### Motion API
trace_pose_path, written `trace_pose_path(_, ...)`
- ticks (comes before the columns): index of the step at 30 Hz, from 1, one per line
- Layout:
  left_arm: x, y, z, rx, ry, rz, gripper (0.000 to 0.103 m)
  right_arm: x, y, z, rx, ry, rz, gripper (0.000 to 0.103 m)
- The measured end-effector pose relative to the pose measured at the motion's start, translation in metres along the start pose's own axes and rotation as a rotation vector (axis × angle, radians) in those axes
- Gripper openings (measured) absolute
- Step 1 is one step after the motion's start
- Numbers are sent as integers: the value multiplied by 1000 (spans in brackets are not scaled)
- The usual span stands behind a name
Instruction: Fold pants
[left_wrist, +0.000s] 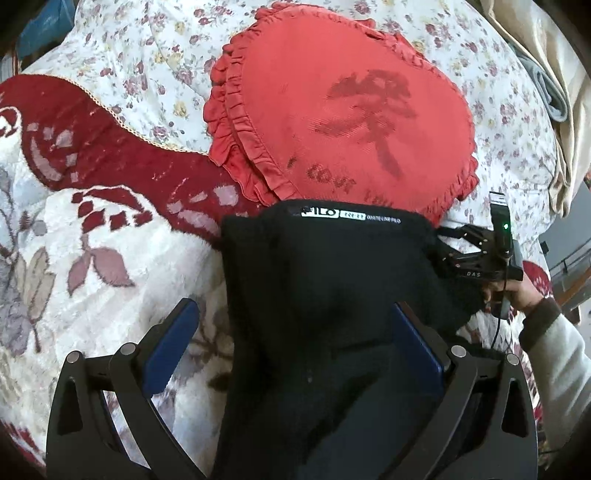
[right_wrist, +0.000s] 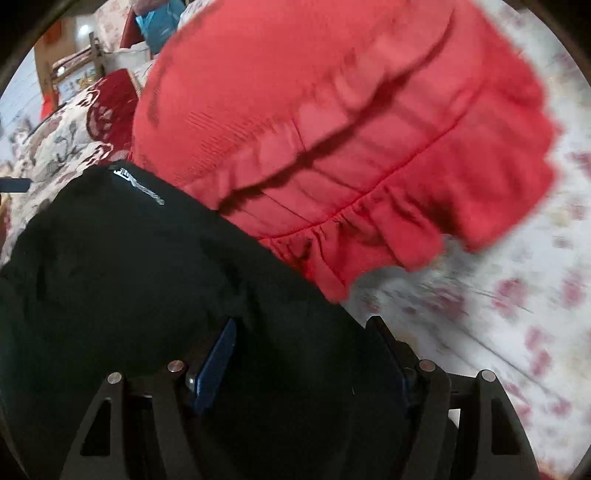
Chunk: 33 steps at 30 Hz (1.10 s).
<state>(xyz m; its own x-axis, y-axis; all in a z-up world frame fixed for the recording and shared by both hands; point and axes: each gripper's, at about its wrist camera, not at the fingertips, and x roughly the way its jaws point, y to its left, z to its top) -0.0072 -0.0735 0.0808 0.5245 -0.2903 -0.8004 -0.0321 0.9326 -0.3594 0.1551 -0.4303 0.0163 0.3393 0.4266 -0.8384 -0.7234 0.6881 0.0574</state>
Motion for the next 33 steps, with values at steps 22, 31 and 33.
trace_pose_path(22, -83, 7, -63, -106, -86, -112, 102, -196, 230, -179, -5, -219, 77, 5)
trace_pose_path(31, -92, 21, -90, -160, -99, -106, 102, -176, 239, -227, 182, -129, 47, 8)
trace_pose_path(33, -88, 24, -94, -167, -92, -94, 102, -185, 235, -227, 214, -153, 37, 8)
